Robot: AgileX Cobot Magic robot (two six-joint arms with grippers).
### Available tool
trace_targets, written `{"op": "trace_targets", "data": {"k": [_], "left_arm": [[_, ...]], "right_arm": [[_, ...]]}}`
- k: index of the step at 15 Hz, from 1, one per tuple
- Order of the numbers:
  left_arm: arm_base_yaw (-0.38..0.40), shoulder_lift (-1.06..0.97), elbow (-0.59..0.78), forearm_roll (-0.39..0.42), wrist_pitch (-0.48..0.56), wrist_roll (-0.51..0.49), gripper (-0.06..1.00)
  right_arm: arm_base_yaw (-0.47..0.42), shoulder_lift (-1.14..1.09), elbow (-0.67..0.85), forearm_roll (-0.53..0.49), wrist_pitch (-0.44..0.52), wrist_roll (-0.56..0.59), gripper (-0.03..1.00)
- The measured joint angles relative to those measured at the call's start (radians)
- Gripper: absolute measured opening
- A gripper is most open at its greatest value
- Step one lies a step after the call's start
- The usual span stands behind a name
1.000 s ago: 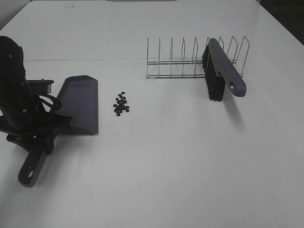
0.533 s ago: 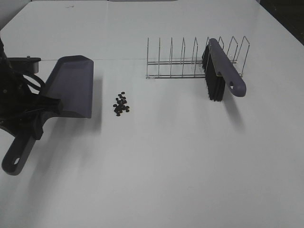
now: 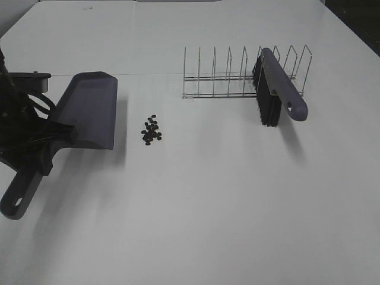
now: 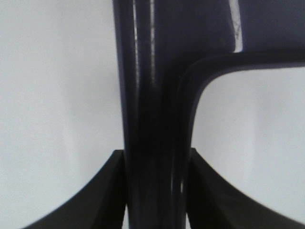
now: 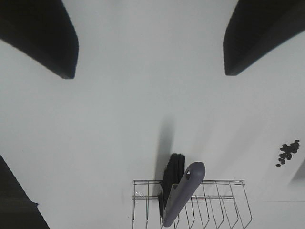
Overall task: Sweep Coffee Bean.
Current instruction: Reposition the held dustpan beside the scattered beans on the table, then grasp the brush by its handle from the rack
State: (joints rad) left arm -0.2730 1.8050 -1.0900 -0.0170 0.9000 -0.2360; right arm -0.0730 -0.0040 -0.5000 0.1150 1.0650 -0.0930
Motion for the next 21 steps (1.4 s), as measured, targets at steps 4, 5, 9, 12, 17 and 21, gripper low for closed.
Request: {"op": "trace_targets", "data": {"k": [4,5,9,12,17,21], "left_arm": [[0.0,0.0,0.0,0.0,-0.006,0.0,0.34],[0.0,0.0,0.0,0.0,-0.006,0.0,0.34],[0.0,0.0,0.0,0.0,-0.008,0.0,0.34],[0.0,0.0,0.0,0.0,-0.008,0.0,0.34],[0.0,0.0,0.0,0.0,-0.029,0.008,0.34],[0.0,0.0,0.0,0.0,-0.041,0.008,0.34]], "right_arm": [[0.0,0.021,0.0,-0.007,0.0,0.01,0.73],[0.0,0.041,0.0,-0.01,-0.002,0.027,0.73],[0.0,0.213,-0.044,0.002,-0.101,0.006,0.69],[0.0,0.448,-0.146,0.061,-0.195,-0.106,0.68],[0.0,0.974,-0.526,0.104,-0.21,-0.175,0.67],[0.0,1.318,-0.812,0.108,-0.125,-0.14,0.67]]}}
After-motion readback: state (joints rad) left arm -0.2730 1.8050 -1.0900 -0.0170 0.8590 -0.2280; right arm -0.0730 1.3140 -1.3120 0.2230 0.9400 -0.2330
